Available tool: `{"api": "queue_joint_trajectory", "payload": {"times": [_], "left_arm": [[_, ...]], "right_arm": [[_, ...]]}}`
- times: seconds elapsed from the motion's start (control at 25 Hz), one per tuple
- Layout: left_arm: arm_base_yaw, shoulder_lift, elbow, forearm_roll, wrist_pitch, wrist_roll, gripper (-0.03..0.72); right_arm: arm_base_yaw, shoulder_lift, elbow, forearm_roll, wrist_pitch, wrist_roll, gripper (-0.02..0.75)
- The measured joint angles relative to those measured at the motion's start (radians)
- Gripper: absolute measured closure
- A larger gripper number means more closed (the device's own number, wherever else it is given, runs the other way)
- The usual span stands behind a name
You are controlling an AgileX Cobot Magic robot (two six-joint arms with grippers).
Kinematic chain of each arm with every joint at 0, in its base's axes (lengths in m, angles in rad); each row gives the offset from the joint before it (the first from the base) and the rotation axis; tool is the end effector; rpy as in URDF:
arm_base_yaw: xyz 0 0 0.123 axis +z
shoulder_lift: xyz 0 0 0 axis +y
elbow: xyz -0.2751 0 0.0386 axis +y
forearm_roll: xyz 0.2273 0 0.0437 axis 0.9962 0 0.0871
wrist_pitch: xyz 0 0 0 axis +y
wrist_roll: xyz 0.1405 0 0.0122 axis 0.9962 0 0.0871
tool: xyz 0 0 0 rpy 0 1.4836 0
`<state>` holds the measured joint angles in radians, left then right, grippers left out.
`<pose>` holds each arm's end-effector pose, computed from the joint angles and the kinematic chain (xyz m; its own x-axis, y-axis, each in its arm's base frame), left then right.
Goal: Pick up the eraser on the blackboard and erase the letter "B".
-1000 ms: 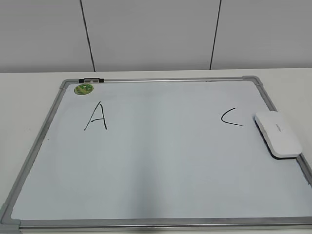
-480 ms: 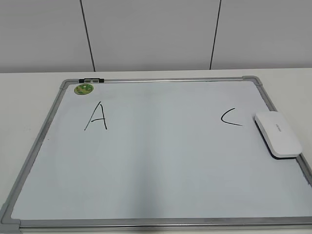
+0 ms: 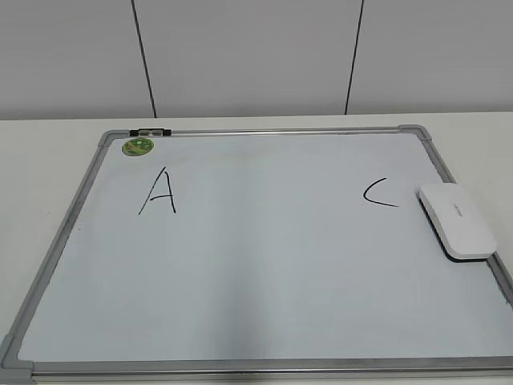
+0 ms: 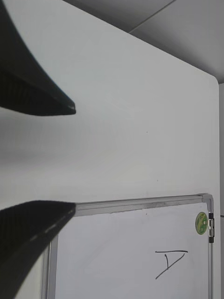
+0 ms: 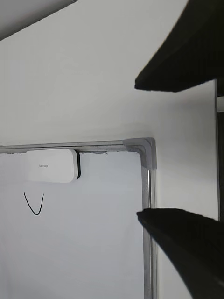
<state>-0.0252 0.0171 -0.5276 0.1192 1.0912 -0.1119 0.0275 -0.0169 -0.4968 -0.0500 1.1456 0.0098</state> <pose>0.0266 0.0142 0.2493 -0.4664 -0.0446 -0.8835 -0.0946 0.9955 -0.0004 0.0214 -0.0058 0.2337 -0.5177 -0.0251 -0.8552 0.0059 0.9994 -0.0328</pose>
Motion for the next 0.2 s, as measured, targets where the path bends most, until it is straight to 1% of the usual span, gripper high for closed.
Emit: {"api": "queue_joint_trajectory", "payload": {"times": [0.2], "left_arm": [[0.0, 0.0, 0.0, 0.0, 0.0, 0.0, 0.251]], "right_arm": [[0.0, 0.0, 0.0, 0.0, 0.0, 0.0, 0.164]]}}
